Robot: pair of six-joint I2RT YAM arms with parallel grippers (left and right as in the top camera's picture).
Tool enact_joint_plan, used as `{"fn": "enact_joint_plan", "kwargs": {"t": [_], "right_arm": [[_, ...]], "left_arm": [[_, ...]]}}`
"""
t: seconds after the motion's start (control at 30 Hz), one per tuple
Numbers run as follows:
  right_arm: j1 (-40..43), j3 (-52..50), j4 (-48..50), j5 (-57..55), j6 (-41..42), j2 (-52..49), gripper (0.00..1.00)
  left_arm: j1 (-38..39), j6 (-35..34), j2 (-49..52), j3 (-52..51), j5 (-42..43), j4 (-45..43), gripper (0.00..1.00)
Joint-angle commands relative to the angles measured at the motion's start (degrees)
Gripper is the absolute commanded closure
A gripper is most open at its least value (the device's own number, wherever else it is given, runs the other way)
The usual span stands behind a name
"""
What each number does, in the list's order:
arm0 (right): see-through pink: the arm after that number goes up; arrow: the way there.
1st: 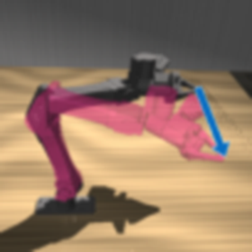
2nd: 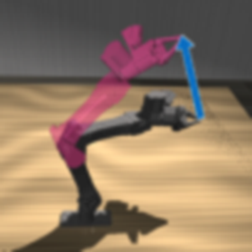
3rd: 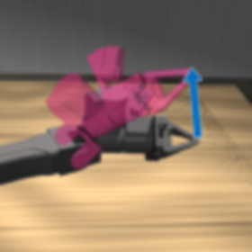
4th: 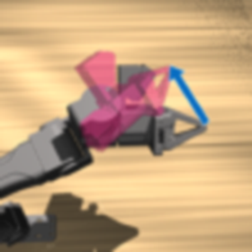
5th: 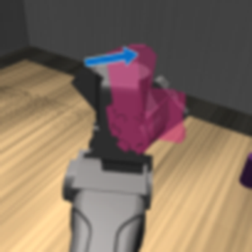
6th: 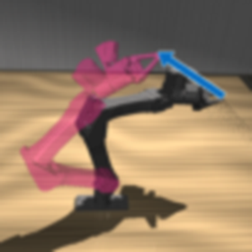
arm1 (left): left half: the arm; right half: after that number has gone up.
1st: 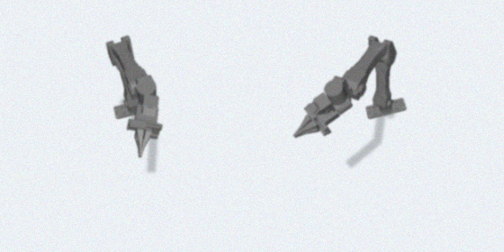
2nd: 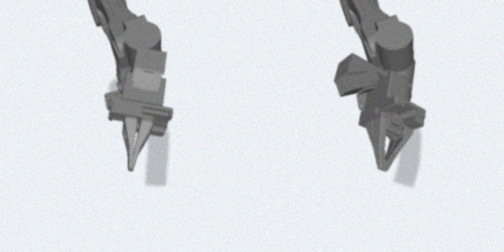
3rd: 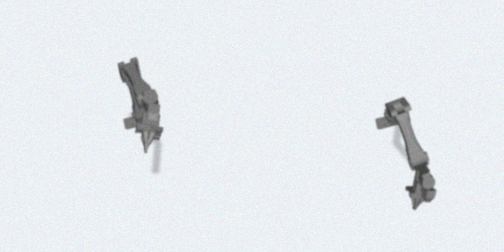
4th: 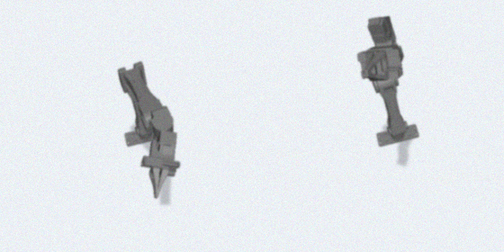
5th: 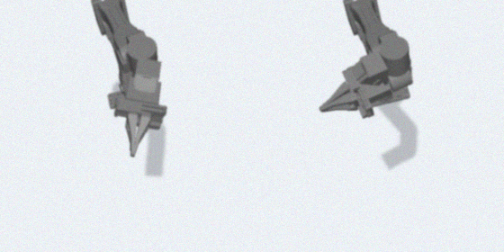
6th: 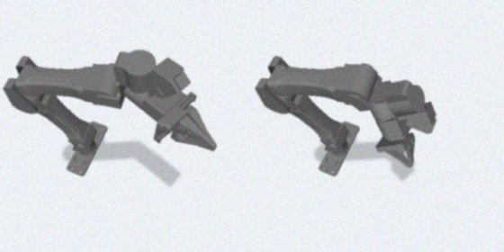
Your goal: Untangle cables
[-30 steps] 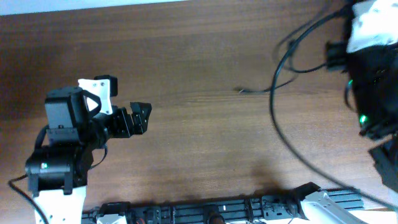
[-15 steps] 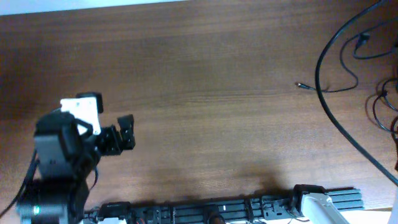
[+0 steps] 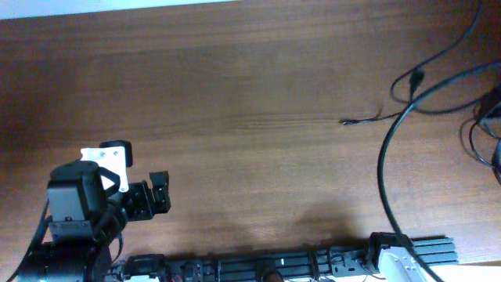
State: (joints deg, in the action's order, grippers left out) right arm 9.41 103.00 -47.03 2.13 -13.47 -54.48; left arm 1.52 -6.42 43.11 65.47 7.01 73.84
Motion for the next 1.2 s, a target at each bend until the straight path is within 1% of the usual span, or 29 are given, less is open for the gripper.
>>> {"fn": "enact_joint_plan", "kwargs": {"t": [0.0, 0.07, 0.13, 0.33, 0.47, 0.53, 0.6, 0.63, 0.7, 0.77, 0.83, 0.93, 0.97, 1.03, 1.1, 1.17], "right_arm": [[0.35, 0.50, -4.94, 2.38, 0.68, 0.61, 0.96], [0.35, 0.13, -11.47, 2.38, 0.68, 0.61, 0.96], [0.33, -1.88, -14.80, 2.40, 0.72, 0.85, 0.96], [0.17, -8.02, -12.74, 3.45, 0.90, 3.78, 0.96], [-0.07, -20.02, -1.79, 1.70, 0.90, 10.75, 0.96], [-0.07, -28.81, 8.02, 0.59, 0.87, 15.58, 0.97], [-0.07, -36.65, 17.99, -3.17, 0.85, 19.10, 0.97], [-0.07, -40.13, 22.64, -5.27, 0.59, 19.85, 0.96], [-0.07, -45.24, 28.76, -7.15, -0.98, 19.78, 0.97], [0.00, -48.19, 32.65, -8.83, -1.31, 19.21, 0.96], [0.00, -50.45, 37.64, -14.08, -2.75, 18.12, 0.96], [1.07, -53.11, 48.68, -21.79, -11.98, 15.04, 0.96], [2.40, -53.35, 51.15, -23.58, -13.64, 13.77, 0.96], [5.14, -53.33, 52.70, -24.48, -13.27, 12.02, 0.96], [7.34, -53.33, 53.44, -24.48, -10.86, 10.71, 0.97], [9.51, -53.33, 55.74, -24.50, -10.93, 8.46, 0.96]], "left_arm": [[-0.20, 0.72, 0.00, 0.46, -0.48, 1.11, 0.01], [-0.20, 0.72, 0.00, 0.46, -0.48, 2.38, 0.01], [-0.20, 0.72, 0.00, 0.46, -0.48, 2.58, 0.01], [-0.20, 0.72, 0.00, 0.46, -0.48, 2.58, 0.01], [-0.20, 0.72, 0.00, 0.46, -0.48, 2.58, 0.01], [-0.20, 0.72, 0.00, 0.46, -0.48, 2.58, 0.01], [-0.20, 0.72, 0.00, 0.46, -0.48, 2.58, 0.01], [-0.20, 0.72, 0.00, 0.46, -0.48, 2.58, 0.01], [-0.20, 0.72, 0.00, 0.46, -0.48, 2.58, 0.01], [-0.20, 0.72, 0.00, 0.46, -0.48, 2.58, 0.01], [-0.20, 0.72, 0.00, 0.46, -0.48, 2.58, 0.01], [-0.20, 0.72, 0.00, 0.46, -0.48, 2.58, 0.01], [-0.20, 0.72, 0.00, 0.46, -0.48, 2.58, 0.01], [-0.20, 0.72, 0.00, 0.46, -0.48, 2.58, 0.01], [-0.20, 0.72, 0.00, 0.46, -0.48, 2.58, 0.01], [-0.20, 0.72, 0.00, 0.46, -0.48, 2.58, 0.01]]}}
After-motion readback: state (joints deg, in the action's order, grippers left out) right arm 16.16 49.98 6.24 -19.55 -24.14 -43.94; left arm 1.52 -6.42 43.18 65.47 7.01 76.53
